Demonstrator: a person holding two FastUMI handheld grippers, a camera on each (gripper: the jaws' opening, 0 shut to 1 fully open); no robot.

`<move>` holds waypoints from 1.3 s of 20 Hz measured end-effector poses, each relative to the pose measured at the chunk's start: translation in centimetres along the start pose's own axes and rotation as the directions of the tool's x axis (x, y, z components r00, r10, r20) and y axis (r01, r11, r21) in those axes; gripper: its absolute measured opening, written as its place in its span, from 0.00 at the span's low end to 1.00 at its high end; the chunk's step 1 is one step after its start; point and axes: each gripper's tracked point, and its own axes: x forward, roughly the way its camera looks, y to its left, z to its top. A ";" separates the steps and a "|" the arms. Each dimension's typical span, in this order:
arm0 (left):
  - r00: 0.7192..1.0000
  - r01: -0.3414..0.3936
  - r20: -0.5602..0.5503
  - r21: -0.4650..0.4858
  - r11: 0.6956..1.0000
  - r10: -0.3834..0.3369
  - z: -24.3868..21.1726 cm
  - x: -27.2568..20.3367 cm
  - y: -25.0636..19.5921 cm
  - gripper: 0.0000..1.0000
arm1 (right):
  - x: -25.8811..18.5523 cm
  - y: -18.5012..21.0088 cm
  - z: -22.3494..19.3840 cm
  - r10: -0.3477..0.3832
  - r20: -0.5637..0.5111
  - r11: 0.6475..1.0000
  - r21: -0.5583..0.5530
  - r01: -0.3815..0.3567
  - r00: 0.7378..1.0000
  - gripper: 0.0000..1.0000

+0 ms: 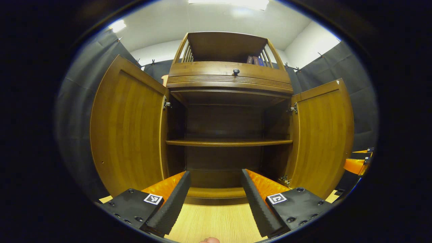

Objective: Open the right door of the double-door shoe cabinet with the right hand, and open the left door with the left hand.

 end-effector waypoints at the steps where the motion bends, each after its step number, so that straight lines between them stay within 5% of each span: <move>1: 1.000 -0.005 0.006 0.012 1.000 0.005 0.2 0.2 0.2 0.94 | -0.1 0.2 -0.1 0.002 -0.001 1.000 0.001 -0.002 1.000 0.90; 26: 1.000 -0.012 0.009 0.001 1.000 0.012 0.1 0.6 1.5 0.94 | 0.2 0.9 -0.3 -0.018 -0.001 1.000 0.004 0.018 1.000 0.89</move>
